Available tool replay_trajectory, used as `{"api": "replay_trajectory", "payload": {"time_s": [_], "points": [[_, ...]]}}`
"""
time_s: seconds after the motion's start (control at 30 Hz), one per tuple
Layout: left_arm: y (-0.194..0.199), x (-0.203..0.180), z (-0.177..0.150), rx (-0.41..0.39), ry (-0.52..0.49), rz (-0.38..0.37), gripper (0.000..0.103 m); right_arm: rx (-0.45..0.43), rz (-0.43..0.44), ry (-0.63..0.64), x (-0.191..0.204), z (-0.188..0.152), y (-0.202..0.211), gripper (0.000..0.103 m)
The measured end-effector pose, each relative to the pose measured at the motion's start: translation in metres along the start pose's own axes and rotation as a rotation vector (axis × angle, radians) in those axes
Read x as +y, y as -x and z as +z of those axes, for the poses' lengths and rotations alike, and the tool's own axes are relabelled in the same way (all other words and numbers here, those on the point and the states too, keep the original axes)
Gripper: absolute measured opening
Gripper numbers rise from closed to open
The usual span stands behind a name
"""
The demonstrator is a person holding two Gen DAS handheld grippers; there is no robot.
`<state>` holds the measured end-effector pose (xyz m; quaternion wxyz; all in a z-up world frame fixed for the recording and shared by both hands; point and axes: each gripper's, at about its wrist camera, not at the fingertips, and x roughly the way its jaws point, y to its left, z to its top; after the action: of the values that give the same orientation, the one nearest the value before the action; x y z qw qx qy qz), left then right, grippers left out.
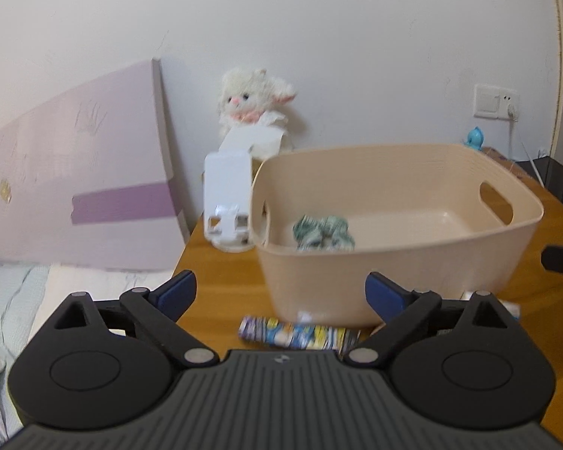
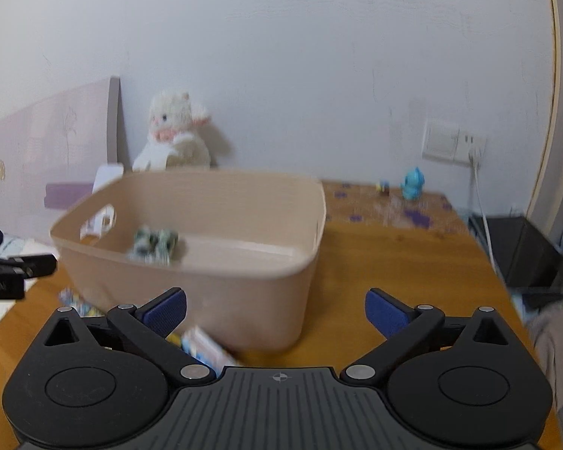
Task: Organize objects
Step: 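Drop the scrunchie into the basket with the left tool while the right drops the card box, then grasp the cartoon snack stick box with the left tool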
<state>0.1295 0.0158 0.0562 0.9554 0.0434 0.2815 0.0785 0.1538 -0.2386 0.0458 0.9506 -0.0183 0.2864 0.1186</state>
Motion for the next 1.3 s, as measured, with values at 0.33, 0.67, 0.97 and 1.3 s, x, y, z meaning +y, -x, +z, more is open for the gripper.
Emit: {"api": "replay_trajectory", "payload": {"time_s": [0.33, 0.67, 0.97, 1.3], "points": [[-0.015, 0.015, -0.041, 0.091, 0.026, 0.035, 0.097, 0.09, -0.006, -0.027, 0.008, -0.049, -0.018, 0.103], [-0.053, 0.018, -0.054, 0.143, 0.113, 0.004, 0.097, 0.13, -0.023, -0.017, 0.013, -0.071, -0.041, 0.103], [-0.08, -0.001, -0.046, 0.125, 0.148, -0.006, 0.097, 0.115, -0.012, -0.018, 0.009, -0.07, -0.047, 0.103], [-0.094, -0.004, -0.042, 0.17, 0.222, 0.041, 0.103, 0.13, -0.016, -0.035, 0.002, -0.072, -0.053, 0.103]]}}
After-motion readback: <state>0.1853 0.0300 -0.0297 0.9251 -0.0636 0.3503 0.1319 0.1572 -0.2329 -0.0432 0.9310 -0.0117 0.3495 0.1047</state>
